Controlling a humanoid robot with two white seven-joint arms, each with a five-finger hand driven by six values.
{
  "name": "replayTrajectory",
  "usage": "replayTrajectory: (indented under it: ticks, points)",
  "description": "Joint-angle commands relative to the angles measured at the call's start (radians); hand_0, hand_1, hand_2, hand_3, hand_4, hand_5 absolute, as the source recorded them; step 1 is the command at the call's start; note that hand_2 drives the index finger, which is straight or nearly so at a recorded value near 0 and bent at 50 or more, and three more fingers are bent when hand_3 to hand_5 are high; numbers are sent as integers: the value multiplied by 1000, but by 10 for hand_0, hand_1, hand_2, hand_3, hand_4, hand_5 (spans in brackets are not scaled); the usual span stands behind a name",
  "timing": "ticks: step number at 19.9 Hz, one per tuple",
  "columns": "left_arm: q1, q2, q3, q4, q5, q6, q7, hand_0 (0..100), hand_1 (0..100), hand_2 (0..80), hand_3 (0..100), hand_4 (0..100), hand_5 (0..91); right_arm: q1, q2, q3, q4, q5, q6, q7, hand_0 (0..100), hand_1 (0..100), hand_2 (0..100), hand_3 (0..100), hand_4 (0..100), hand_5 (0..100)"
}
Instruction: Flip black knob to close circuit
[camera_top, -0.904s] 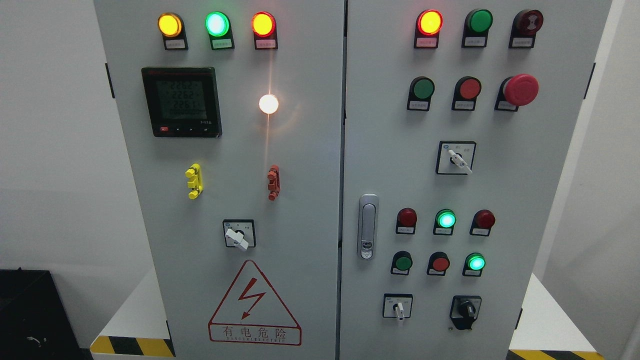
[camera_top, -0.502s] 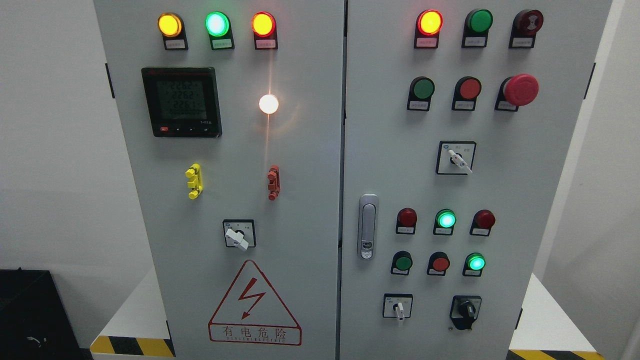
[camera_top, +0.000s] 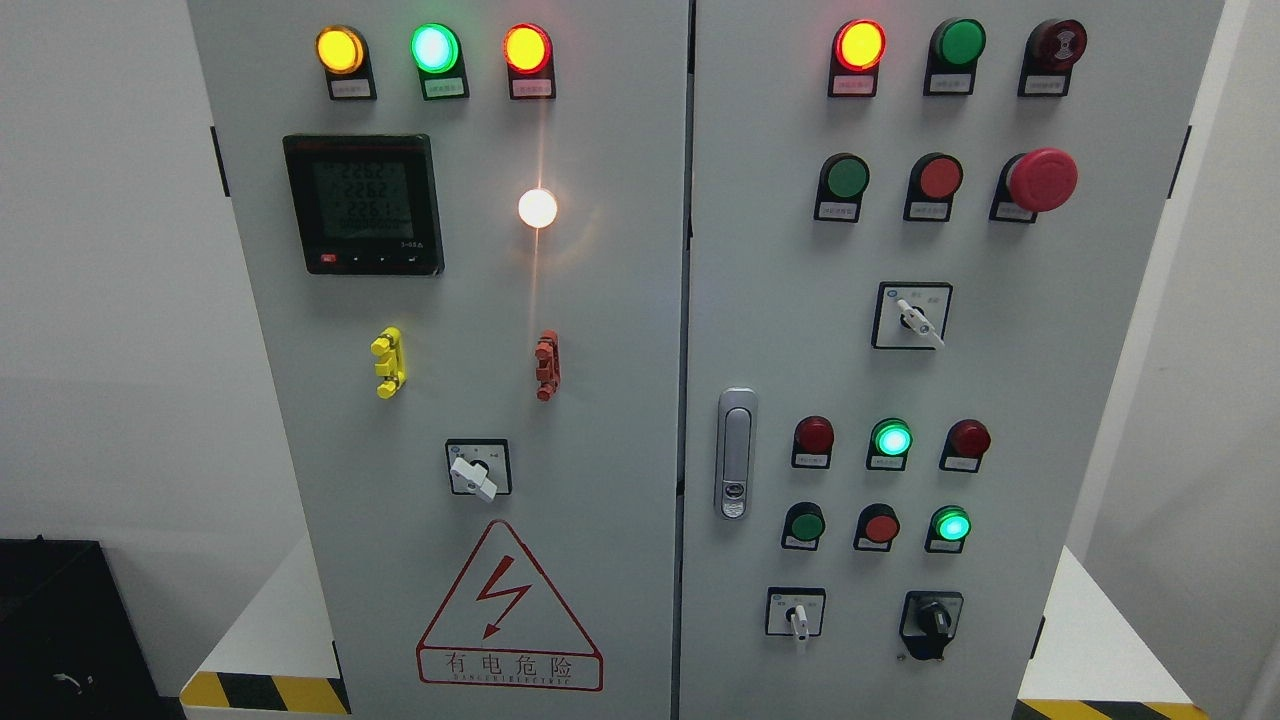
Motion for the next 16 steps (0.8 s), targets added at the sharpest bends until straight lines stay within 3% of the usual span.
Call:
replayTrajectory:
  ticks: [1,2,5,7,9,12,16]
  points:
    - [0,0,0,0,0,0,1,120,556,0,0,0,0,6,-7,-3,-237,108,55,4,0,46,0,0,0,0]
    - [0,0,0,0,0,0,1,120,556,0,0,0,0,6,-11,-5,-274,137,67,2,0,55,0,0,5,0]
    - [0,0,0,0,0,0,1,120,556,0,0,0,0,6,-29,-9,-392,234,106,-2,0,77,0,137,137,0]
    - [0,0,0,0,0,0,1,120,556,0,0,0,0,6,-37,-28,-455,321,110,-5,0,82,122,238,204,15]
    - [0,0,0,0,0,0,1,120,556,0,0,0,0,6,-41,-67,-519,435,110,-5,0,88,224,352,304,143]
    - [0,0,0,0,0,0,1,120,556,0,0,0,0,6,-41,-127,-630,585,109,1,0,82,316,478,397,233]
    - [0,0,0,0,0,0,1,120,556,0,0,0,0,0,-44,-152,-773,705,107,6,0,104,469,611,533,423]
